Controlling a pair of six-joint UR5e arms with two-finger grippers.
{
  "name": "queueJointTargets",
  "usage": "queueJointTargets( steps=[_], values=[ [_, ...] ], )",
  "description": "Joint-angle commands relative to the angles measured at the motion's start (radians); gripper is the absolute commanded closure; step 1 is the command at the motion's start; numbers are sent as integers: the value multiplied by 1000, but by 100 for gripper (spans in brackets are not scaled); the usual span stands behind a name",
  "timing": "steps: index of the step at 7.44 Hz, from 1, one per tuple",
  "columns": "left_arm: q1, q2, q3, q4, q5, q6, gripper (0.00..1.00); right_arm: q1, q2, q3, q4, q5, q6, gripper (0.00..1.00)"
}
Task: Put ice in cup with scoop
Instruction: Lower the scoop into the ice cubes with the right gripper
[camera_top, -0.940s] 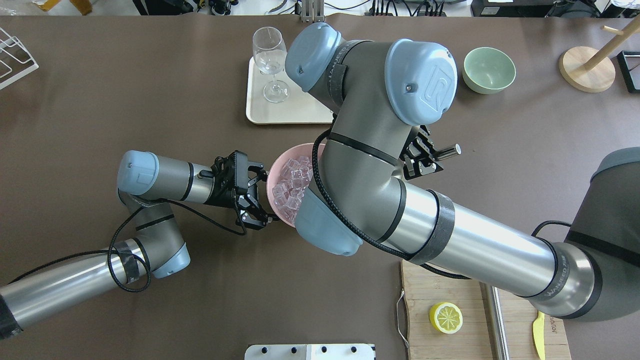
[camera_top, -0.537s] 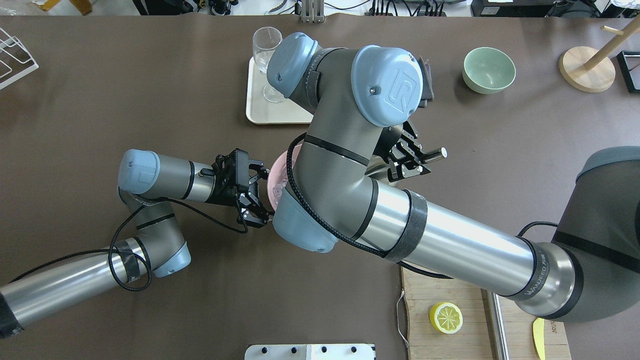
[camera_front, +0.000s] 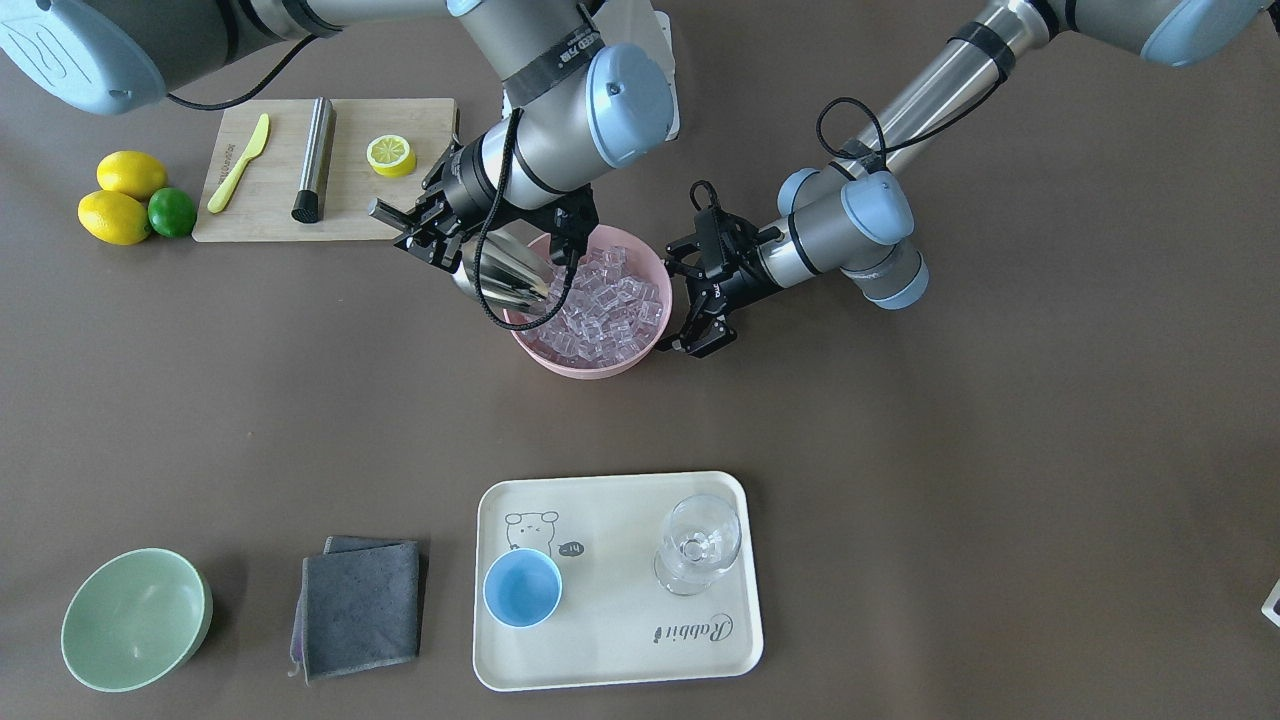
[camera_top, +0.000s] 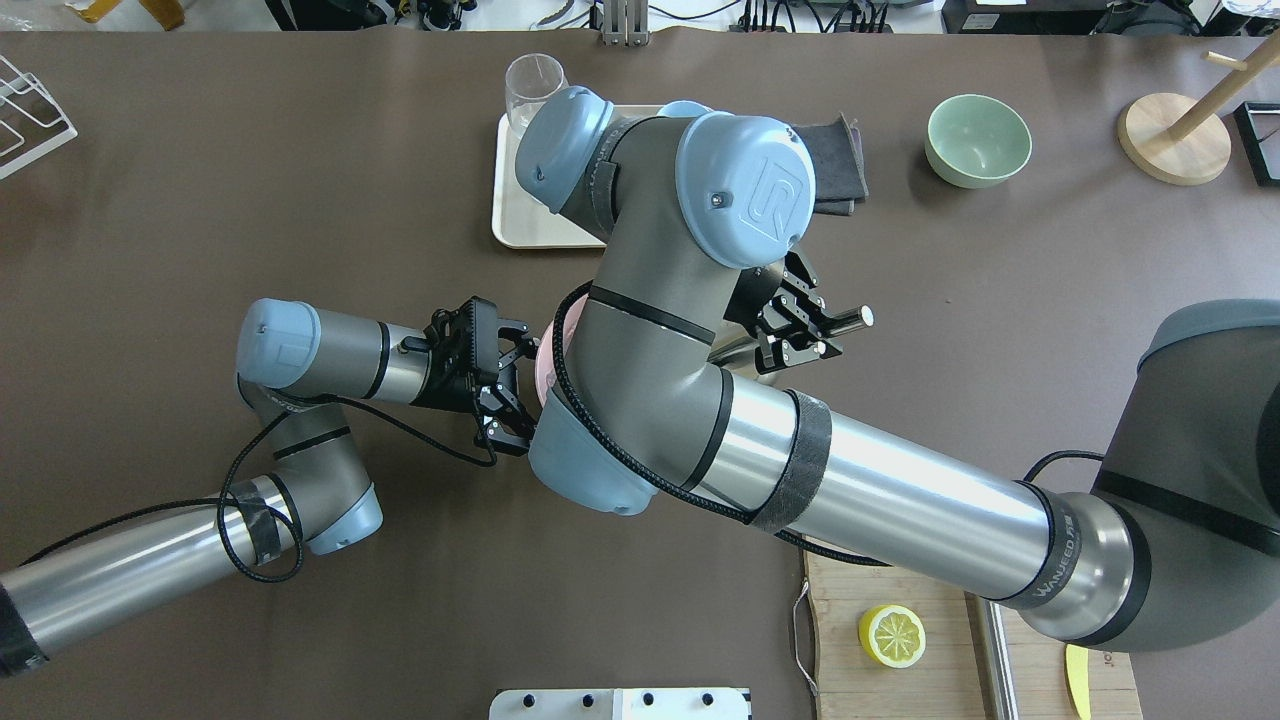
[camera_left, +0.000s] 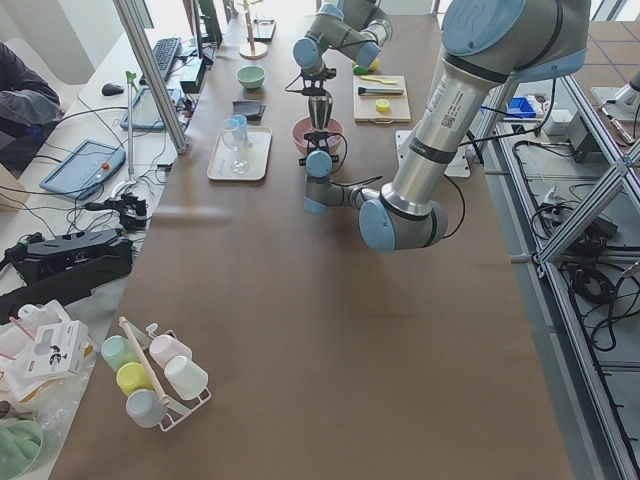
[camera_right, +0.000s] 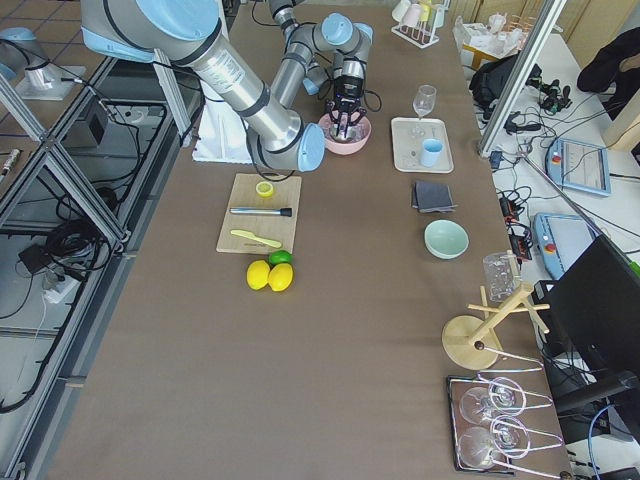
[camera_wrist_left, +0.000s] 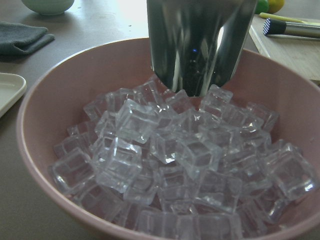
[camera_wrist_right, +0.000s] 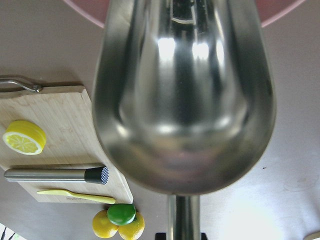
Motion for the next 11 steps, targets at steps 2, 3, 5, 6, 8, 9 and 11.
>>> queueJointTargets(
  steps=[2,3,5,6,8,9,11],
  values=[
    [1,-1,0,0,2,1,2,-15,-14,-7,80,6,51,100],
    [2,1,0,0,2,1,2,-15,-18,-1,108,9,62,100],
    [1,-1,0,0,2,1,2,-15,-35,10,155,18,112,100],
    [2,1,0,0,2,1,2,-17,-47,19,189,34,134,100],
    [2,1,0,0,2,3,2,-15,-75,48,243,46,208,100],
    [2,1,0,0,2,3,2,-15,-87,60,260,55,223,100],
    [2,1,0,0,2,3,2,-17,-119,95,298,61,275,100]
  ],
)
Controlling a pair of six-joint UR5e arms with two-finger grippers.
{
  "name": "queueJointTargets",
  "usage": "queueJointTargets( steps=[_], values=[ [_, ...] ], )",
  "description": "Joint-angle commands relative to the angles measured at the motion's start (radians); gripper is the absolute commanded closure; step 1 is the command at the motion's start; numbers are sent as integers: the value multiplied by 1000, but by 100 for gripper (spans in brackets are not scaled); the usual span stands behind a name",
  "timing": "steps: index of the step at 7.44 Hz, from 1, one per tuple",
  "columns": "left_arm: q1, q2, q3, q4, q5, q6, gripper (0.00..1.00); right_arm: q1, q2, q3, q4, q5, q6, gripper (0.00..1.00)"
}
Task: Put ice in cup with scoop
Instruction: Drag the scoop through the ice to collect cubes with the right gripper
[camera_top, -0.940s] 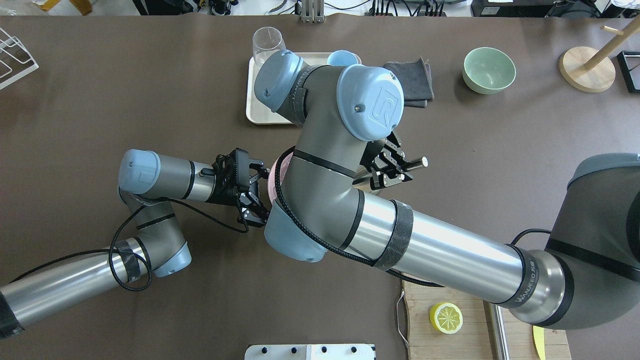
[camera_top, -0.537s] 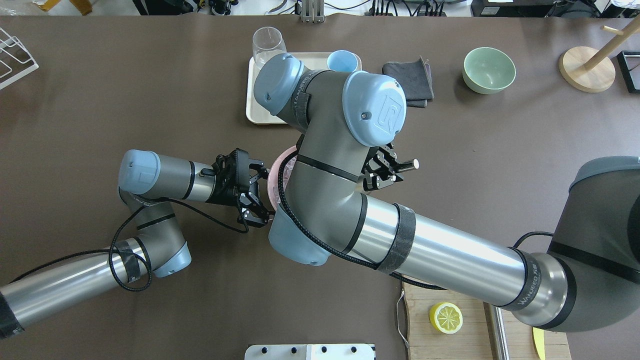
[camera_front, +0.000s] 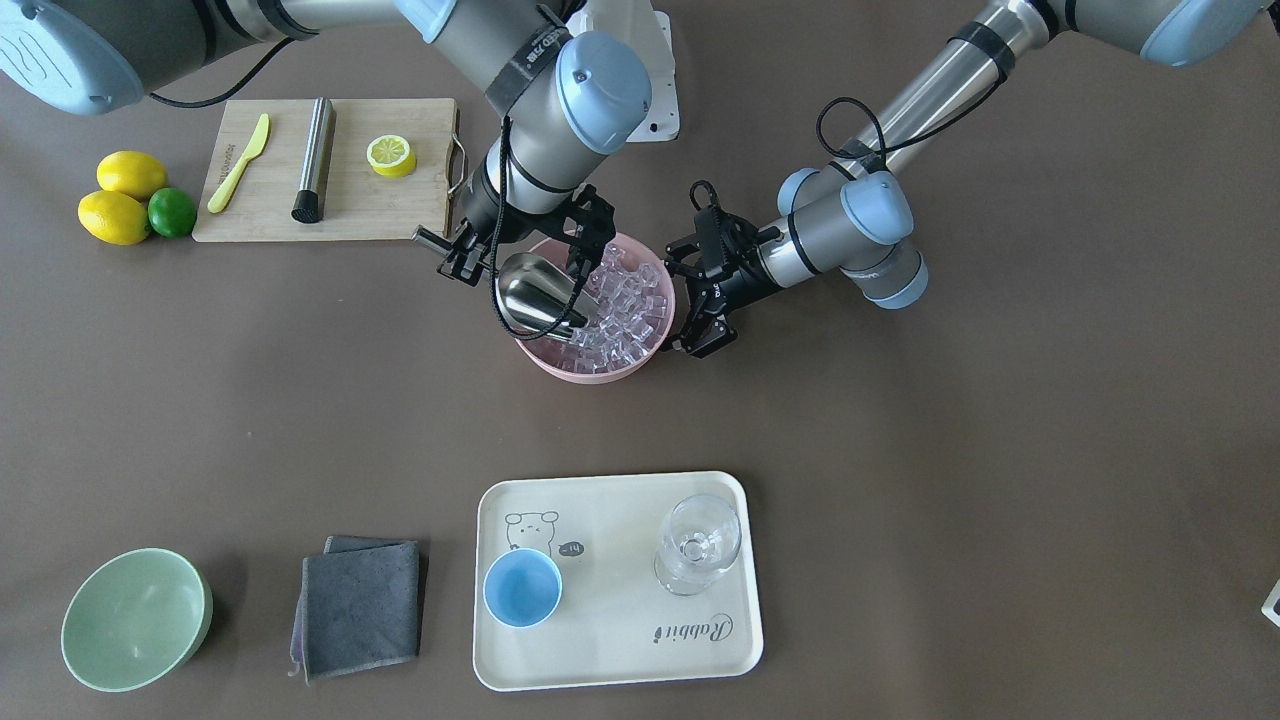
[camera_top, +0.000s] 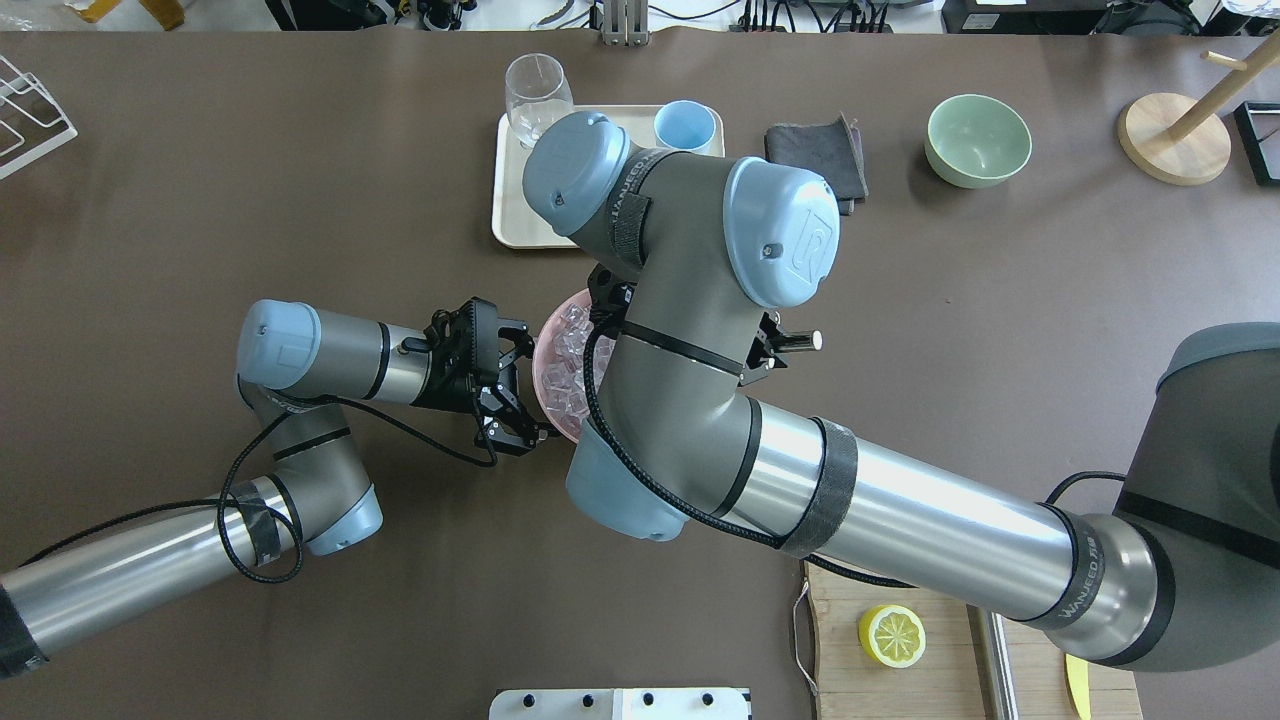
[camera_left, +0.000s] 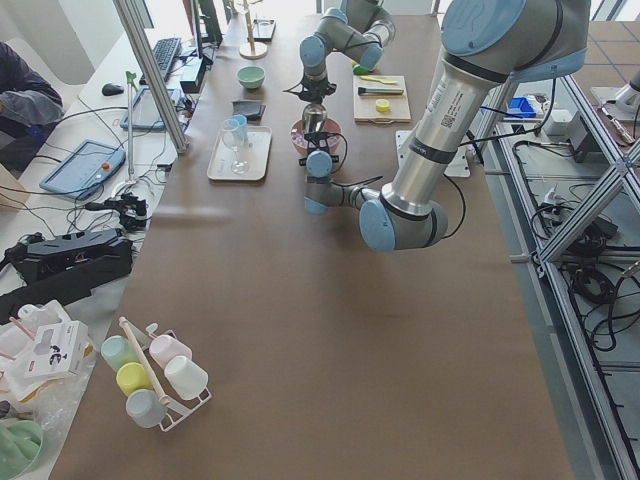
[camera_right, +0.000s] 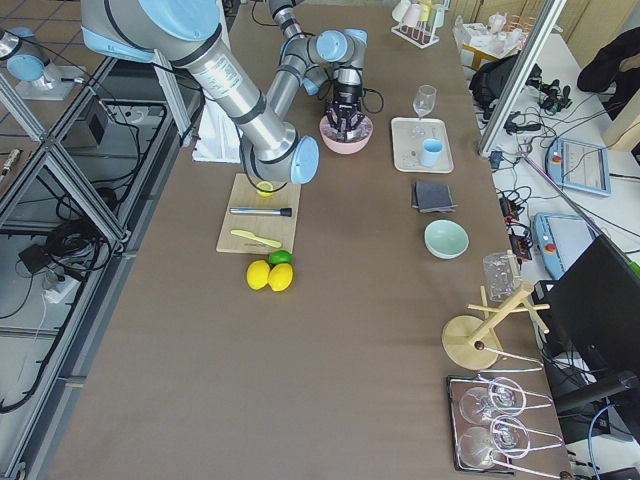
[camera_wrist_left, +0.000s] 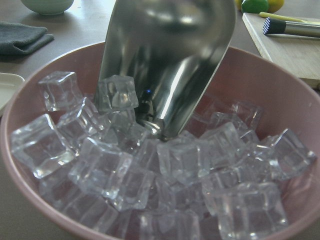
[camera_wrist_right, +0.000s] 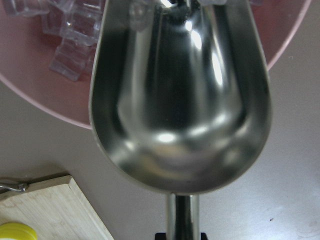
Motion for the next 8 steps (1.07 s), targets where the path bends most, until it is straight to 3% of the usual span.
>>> queueJointTargets(
  steps=[1,8],
  values=[
    [0,0,0,0,0,0,2,-1,-39,41,44,17,38,100],
    [2,0,0,8,0,0,2,-10,-124,130,159,47,170,100]
  ],
)
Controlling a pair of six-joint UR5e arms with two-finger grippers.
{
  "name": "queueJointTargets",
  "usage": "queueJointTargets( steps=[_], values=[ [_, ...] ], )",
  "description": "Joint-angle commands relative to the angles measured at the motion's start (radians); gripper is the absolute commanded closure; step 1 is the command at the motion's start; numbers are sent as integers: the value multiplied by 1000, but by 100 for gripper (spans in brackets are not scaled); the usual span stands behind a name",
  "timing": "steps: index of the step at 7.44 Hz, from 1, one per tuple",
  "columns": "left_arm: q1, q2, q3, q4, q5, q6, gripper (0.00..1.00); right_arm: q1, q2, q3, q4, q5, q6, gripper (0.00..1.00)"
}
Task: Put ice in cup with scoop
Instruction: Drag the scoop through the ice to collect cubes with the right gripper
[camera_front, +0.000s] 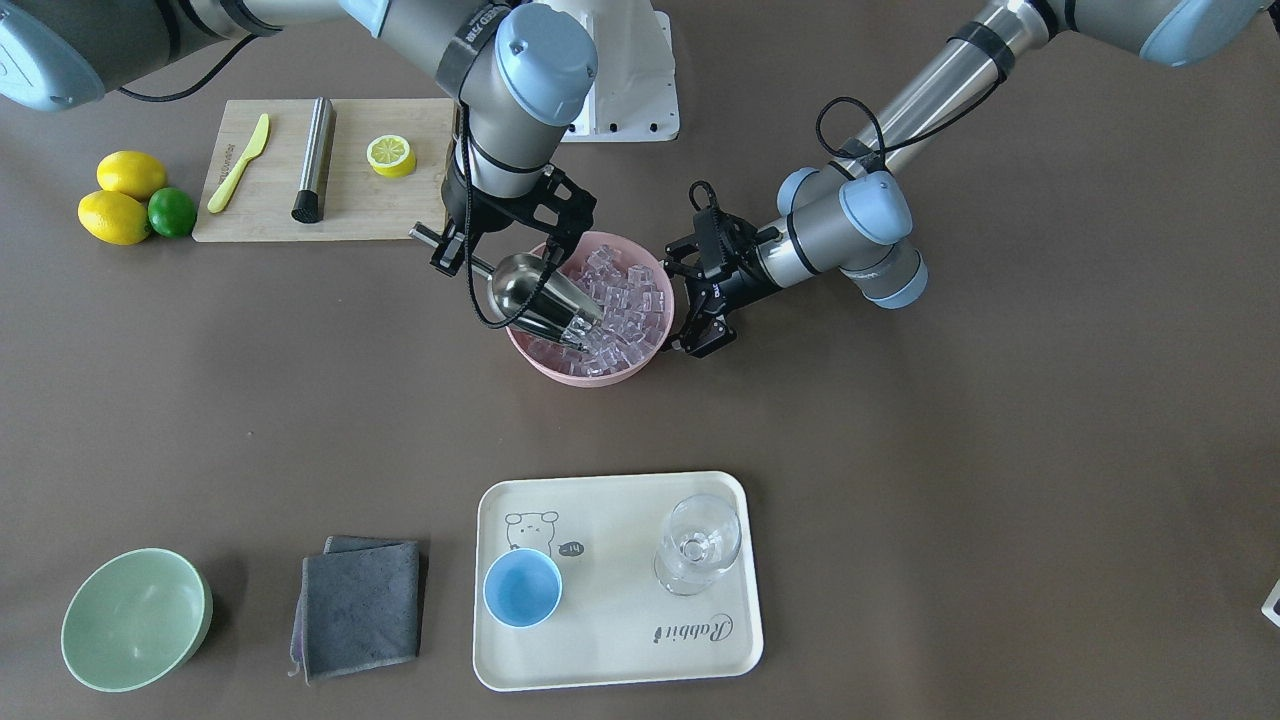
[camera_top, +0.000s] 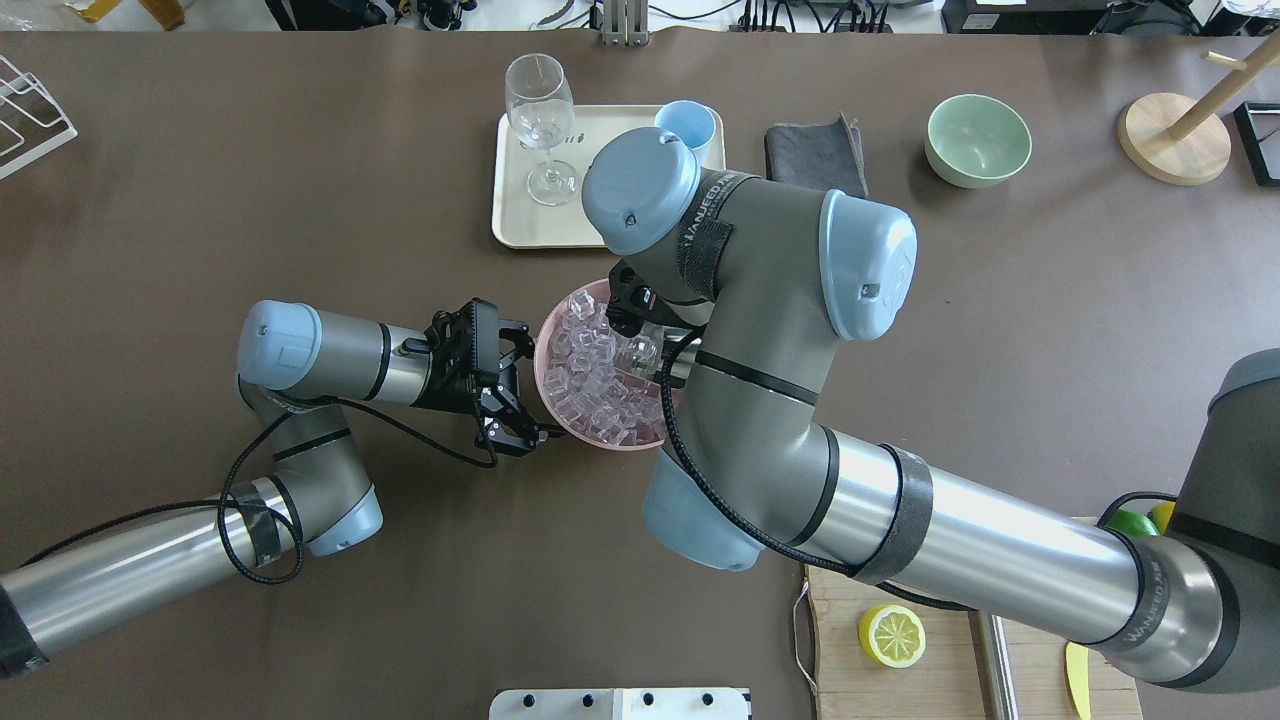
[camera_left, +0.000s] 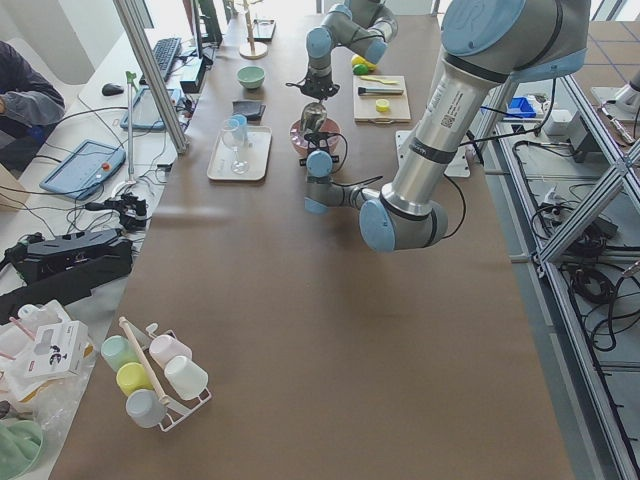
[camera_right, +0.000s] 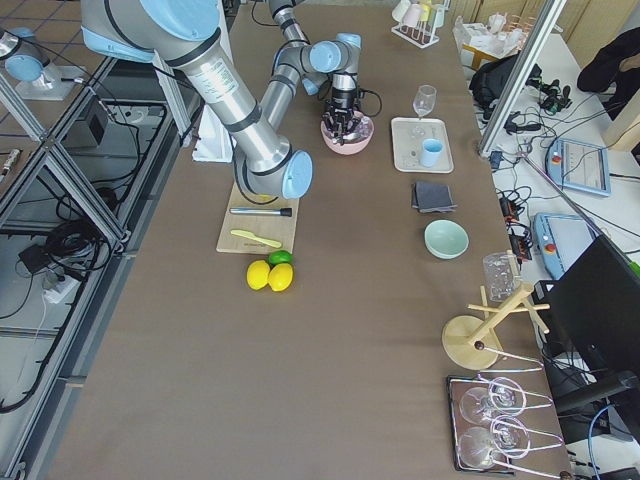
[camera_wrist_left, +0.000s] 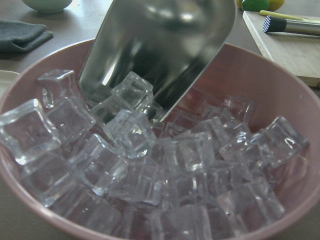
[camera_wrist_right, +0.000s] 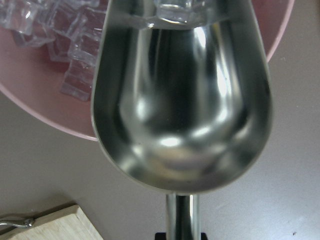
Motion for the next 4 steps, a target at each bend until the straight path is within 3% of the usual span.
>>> queueJointTargets(
  steps=[1,4],
  values=[
    [1,0,0,2,0,0,2,-16,-23,15,50,9,56,100],
    [2,0,0,2,2,2,2,-22,-26,12,93,30,96,100]
  ],
)
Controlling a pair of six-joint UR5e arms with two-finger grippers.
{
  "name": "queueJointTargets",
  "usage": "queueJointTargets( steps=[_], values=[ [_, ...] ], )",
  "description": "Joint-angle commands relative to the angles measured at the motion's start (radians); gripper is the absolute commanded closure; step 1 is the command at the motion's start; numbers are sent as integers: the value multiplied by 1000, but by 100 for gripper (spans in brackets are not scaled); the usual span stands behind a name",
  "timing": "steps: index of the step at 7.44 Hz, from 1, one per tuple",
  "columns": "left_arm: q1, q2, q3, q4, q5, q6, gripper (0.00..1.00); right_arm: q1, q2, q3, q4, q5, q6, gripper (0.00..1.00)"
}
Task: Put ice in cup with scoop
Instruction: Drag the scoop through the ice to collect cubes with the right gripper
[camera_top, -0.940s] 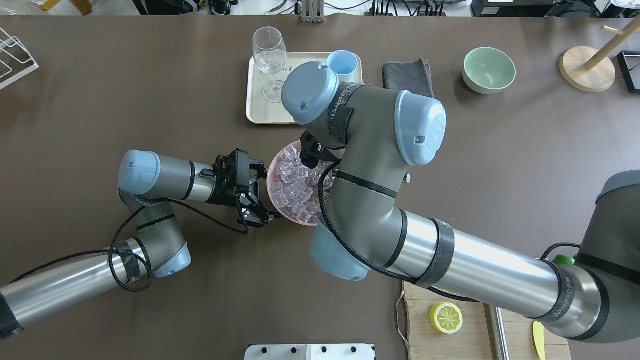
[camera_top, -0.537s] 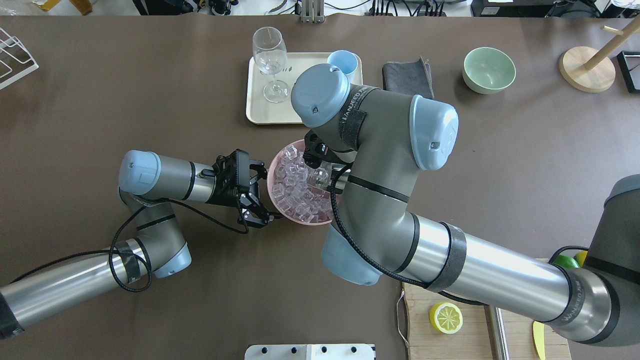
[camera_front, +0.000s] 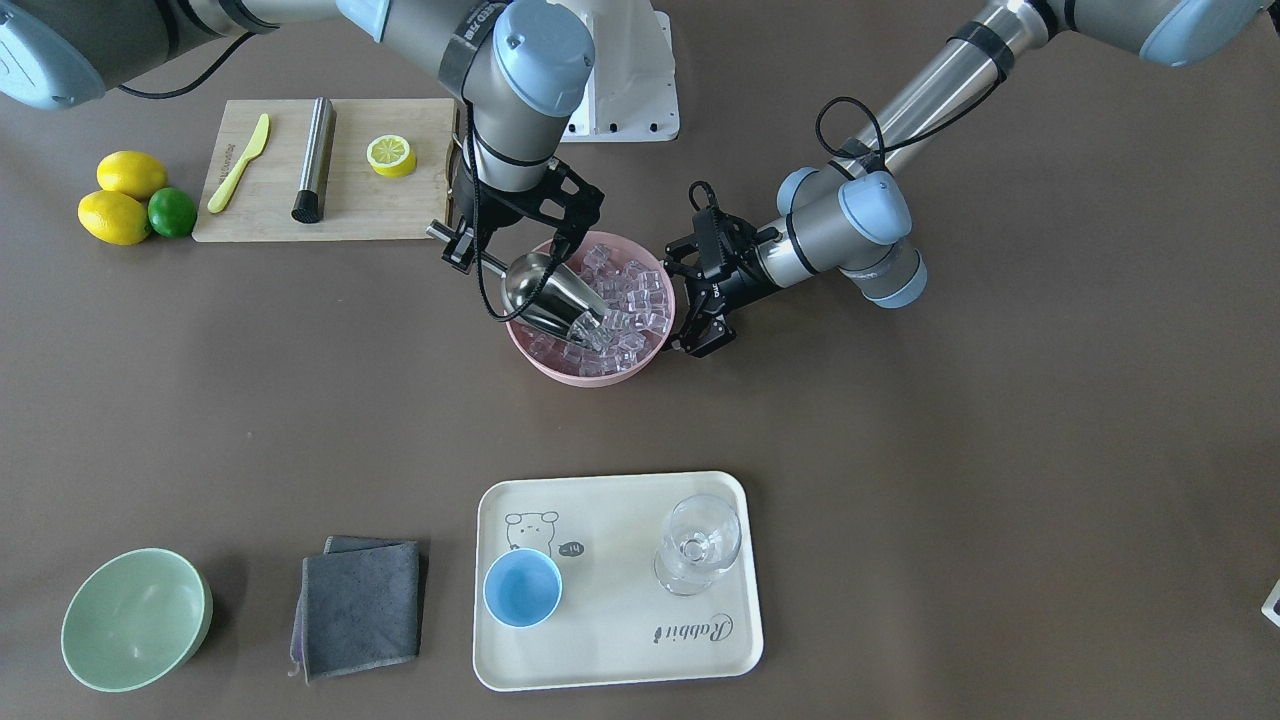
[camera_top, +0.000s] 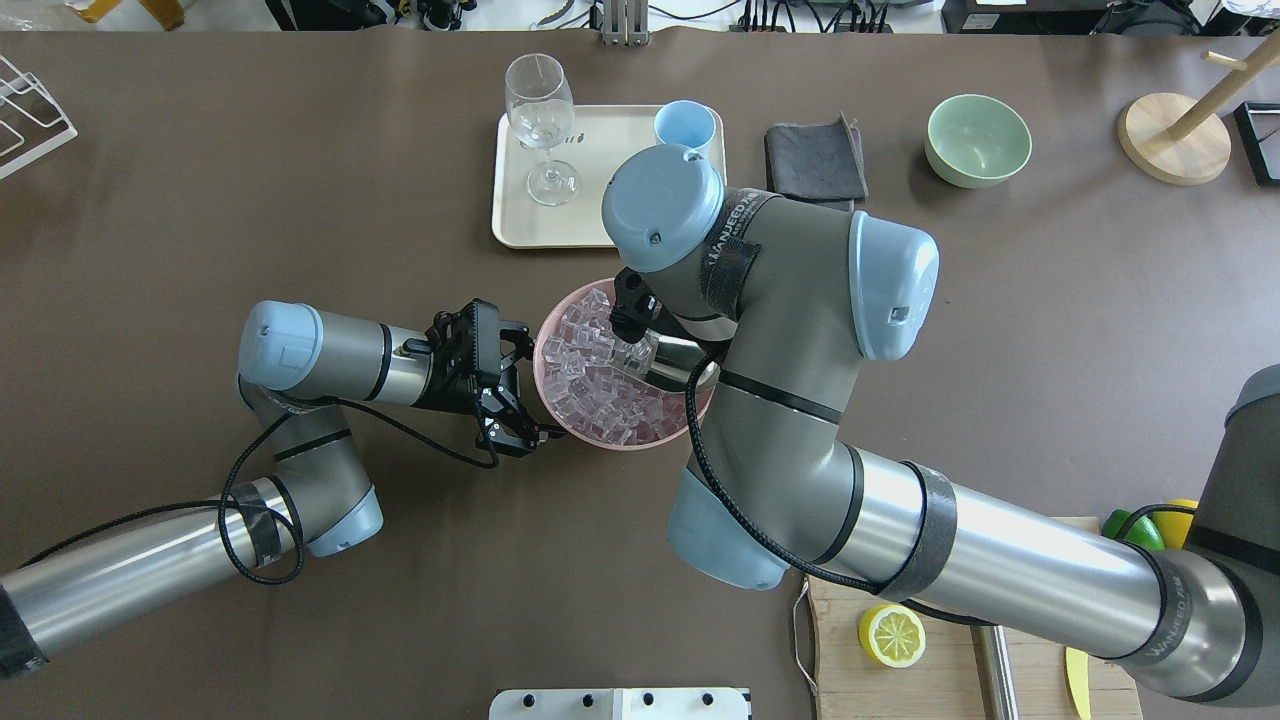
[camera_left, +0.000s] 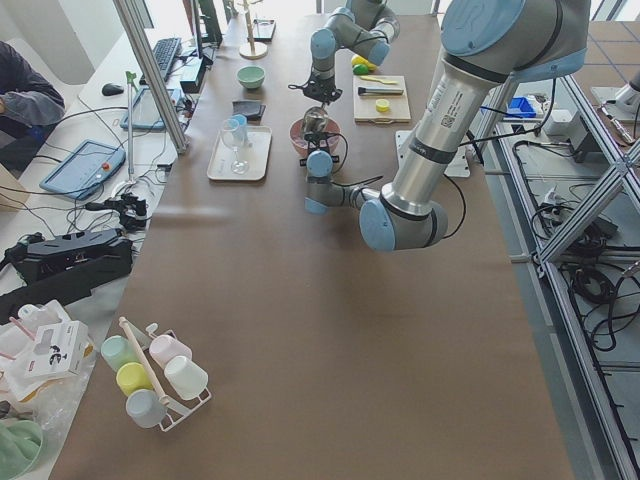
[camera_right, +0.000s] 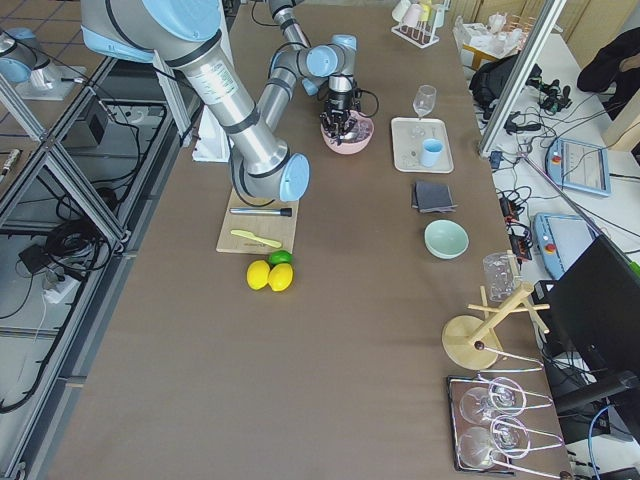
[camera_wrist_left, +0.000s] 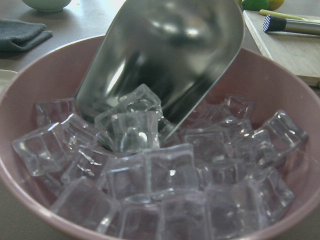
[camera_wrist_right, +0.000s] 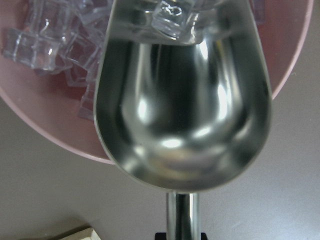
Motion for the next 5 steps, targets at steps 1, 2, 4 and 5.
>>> queueJointTargets(
  steps=[1,2,4,5],
  values=[
    [0,0,0,0,1,1,2,-2,-4,-2,46,23,35,100],
    [2,0,0,0,0,3,2,-2,-11,0,57,24,35,100],
    [2,0,0,6,0,6,2,-2,-26,18,77,24,35,100],
    [2,0,0,6,0,6,2,0,-40,49,77,25,35,100]
  ],
)
